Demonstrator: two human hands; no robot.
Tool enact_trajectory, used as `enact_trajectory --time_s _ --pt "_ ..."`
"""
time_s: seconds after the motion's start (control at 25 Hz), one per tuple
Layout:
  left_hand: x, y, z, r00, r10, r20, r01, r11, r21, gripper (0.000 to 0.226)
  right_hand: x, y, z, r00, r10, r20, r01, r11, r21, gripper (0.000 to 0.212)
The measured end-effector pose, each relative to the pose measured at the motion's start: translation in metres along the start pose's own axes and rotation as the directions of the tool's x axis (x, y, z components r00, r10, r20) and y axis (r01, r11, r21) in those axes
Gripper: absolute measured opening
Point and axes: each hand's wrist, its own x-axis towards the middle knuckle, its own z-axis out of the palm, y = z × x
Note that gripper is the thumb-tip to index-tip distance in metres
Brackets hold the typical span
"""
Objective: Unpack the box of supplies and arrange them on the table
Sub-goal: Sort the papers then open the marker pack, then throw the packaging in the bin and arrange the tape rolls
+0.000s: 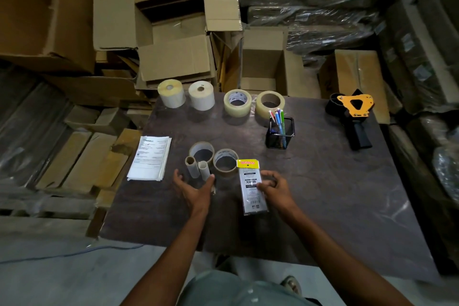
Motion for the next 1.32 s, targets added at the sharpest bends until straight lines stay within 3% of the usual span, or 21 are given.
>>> enact_trajectory --time_s 0.24,0.4,0.56,0.68,0.8,0.92,1.08,1.32 --pt "0.007 0.004 0.009 0.993 0.098 0.072 -0.109 0.979 0.171 0.074 0.004 0.0 0.002 0.999 0.019 -0.025 -0.02 1.0 -0.012 0.034" --pt "0.008 0.003 0.012 0.994 0.019 0.104 -0.046 0.963 0.267 0.073 0.005 0.005 0.005 0.999 0.018 -0.038 -0.019 0.999 -0.029 0.032" --pt "-0.001 0.002 0.01 0.996 0.051 0.075 -0.064 0.98 0.188 0.073 0.005 0.008 0.003 0.998 0.003 -0.062 -0.004 1.0 -0.019 0.021" --pt "-0.026 0.003 0.013 0.975 0.11 0.195 -0.131 0.987 0.096 0.064 -0.001 0.011 -0.01 0.994 -0.026 -0.105 0.023 0.999 -0.032 0.021" --pt "-0.058 0.006 0.031 0.942 0.096 0.321 -0.123 0.99 0.065 0.073 -0.011 0.013 -0.032 0.983 -0.053 -0.176 0.055 0.998 0.004 0.031" --pt "-0.094 0.013 0.06 0.883 0.05 0.467 -0.097 0.992 0.075 0.078 -0.025 0.012 -0.068 0.96 -0.097 -0.263 0.116 0.991 0.061 0.039" --pt "-0.15 0.033 0.108 0.723 0.042 0.689 -0.115 0.992 0.06 0.052 -0.043 0.018 -0.139 0.922 -0.115 -0.37 0.149 0.987 0.064 0.022" --pt "-0.252 0.049 0.218 0.556 0.049 0.83 -0.188 0.98 0.067 0.041 -0.058 0.039 -0.29 0.846 -0.076 -0.528 0.181 0.972 0.15 0.023"
